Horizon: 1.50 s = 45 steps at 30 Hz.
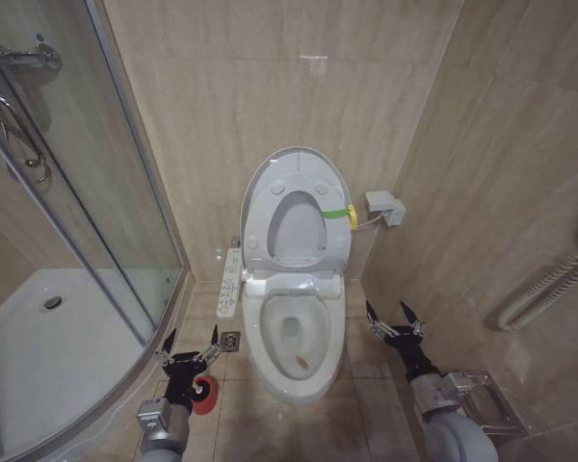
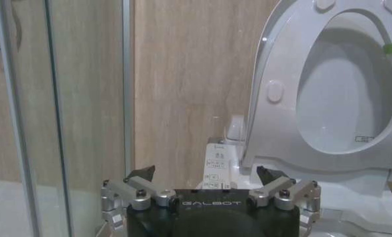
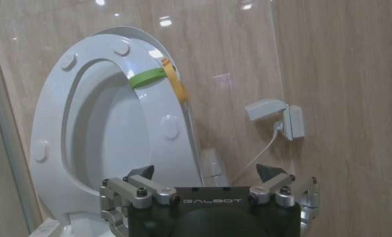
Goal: Open the toilet lid, clean the toilet bowl with a toilet brush, close the toilet lid, and flush.
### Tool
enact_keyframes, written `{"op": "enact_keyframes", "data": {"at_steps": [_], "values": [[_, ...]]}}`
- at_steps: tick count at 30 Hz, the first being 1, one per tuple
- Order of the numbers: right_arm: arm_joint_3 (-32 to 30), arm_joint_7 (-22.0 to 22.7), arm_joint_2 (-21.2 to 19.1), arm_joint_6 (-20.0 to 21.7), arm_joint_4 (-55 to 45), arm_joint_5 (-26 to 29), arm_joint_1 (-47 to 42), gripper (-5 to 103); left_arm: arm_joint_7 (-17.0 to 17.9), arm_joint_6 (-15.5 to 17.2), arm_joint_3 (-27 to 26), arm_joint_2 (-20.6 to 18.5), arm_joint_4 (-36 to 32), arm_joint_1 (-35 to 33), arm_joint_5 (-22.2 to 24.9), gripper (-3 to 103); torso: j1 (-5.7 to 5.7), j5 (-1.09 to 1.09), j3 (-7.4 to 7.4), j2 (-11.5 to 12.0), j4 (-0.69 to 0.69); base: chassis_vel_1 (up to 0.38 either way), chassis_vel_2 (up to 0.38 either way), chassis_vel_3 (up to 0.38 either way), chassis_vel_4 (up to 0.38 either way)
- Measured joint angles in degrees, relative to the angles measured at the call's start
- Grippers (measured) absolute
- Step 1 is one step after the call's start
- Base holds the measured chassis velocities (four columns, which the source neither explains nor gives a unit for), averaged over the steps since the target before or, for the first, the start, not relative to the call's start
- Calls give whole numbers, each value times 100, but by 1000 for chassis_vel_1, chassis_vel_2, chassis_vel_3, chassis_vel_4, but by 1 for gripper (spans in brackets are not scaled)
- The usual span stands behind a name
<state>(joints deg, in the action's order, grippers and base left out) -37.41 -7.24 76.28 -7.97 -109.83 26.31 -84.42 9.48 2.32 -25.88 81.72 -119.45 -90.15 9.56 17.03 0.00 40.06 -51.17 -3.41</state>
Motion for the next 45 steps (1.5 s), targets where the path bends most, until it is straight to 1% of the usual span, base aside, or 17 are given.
{"op": "enact_keyframes", "data": {"at_steps": [45], "values": [[0, 0, 0, 0, 0, 0, 0, 100, 0, 0, 0, 0, 0, 0, 0, 100, 0, 0, 0, 0, 0, 0, 0, 0, 0]]}}
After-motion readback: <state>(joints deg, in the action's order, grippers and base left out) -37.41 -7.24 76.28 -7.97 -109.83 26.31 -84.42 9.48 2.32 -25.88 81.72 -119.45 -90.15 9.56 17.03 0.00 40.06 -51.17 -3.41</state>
